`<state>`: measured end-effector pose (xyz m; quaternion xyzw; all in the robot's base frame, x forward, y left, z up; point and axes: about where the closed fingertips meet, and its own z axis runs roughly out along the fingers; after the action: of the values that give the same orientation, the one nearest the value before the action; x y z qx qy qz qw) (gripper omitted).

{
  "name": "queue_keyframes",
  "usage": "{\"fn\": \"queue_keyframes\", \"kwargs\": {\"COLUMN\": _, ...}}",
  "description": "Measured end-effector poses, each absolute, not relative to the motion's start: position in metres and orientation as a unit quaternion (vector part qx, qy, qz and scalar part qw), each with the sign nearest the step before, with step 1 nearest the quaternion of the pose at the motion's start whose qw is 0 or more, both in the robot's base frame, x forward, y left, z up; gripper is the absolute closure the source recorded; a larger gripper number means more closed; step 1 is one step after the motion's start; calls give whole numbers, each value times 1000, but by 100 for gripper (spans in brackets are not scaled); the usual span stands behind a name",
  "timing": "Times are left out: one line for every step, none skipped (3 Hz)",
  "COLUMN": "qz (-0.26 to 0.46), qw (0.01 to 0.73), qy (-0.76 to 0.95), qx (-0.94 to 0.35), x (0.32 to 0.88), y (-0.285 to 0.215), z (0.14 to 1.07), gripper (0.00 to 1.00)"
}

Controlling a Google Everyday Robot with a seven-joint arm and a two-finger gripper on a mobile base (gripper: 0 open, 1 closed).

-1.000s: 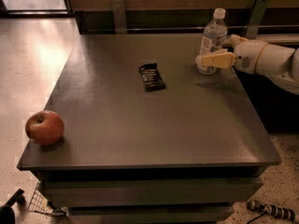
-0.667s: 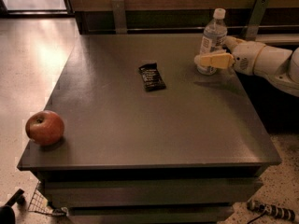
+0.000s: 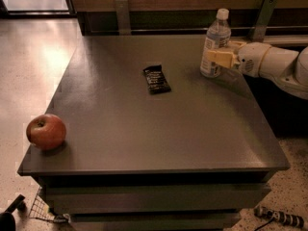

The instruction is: Move blue plastic bottle near apple

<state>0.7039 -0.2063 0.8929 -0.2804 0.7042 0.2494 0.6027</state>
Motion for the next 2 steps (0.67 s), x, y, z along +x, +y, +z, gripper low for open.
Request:
{"fn": "queue_keyframes", "kwargs": {"qz": 251, "qw": 602, "qy": 704, "qx": -282, "x": 704, "y": -204, "z": 893, "gripper": 97}}
{"fn": "queue_keyframes", "kwargs": {"qz": 252, "qw": 602, "qy": 703, "qx": -282, "x": 705, "y": -202, "z": 893, "gripper": 100}}
